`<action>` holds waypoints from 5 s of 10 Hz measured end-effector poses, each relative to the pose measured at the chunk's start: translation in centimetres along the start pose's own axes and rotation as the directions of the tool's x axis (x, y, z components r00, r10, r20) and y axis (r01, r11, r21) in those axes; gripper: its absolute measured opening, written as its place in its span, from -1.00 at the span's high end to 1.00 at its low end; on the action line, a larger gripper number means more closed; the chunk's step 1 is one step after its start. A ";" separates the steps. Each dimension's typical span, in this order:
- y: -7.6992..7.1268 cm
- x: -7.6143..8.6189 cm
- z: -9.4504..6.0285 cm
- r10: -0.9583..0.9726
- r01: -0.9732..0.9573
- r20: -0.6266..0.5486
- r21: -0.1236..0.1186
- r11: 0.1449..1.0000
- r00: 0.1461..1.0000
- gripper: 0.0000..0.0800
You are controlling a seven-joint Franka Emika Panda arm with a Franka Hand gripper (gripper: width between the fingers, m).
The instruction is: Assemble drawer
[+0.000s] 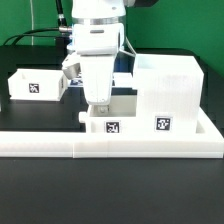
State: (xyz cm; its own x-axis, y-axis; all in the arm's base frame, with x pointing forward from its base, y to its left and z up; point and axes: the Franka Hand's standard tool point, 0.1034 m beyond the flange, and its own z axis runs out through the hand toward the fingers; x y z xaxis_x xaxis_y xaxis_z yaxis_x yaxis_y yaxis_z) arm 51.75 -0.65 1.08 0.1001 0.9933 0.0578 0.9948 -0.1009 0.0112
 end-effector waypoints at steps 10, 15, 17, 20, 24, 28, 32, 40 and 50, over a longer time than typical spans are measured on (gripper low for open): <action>0.3 -1.3 -1.6 0.108 -0.108 0.005 -0.042 0.993 0.994 0.90; 0.0 -1.4 -1.5 0.150 -0.150 0.006 -0.042 0.988 0.989 0.89; -0.2 -0.6 -0.8 0.162 -0.162 0.000 -0.043 0.986 0.987 0.89; -0.5 -0.1 -0.3 0.167 -0.167 0.000 -0.035 0.985 0.986 0.89; -0.9 -0.4 -0.2 0.170 -0.170 0.010 0.001 0.985 0.985 0.89; -0.9 0.2 0.0 0.091 -0.091 0.031 -0.001 0.996 0.995 0.89; -0.8 0.3 0.1 0.114 -0.114 0.037 -0.004 0.994 0.993 0.89; 0.2 1.5 0.0 0.112 -0.111 0.031 -0.021 0.994 0.993 0.89; 0.6 2.1 -0.1 -0.001 0.001 0.086 -0.005 1.000 0.996 0.89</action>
Offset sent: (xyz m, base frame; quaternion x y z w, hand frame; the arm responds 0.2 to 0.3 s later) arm 0.0000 0.0000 0.0000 0.0000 0.0000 0.0000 1.0000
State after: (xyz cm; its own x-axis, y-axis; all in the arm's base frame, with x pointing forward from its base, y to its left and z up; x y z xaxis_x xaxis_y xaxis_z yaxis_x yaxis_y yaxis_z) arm 52.54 1.39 1.33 0.1007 0.9945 -0.0281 0.9948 -0.1002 0.0165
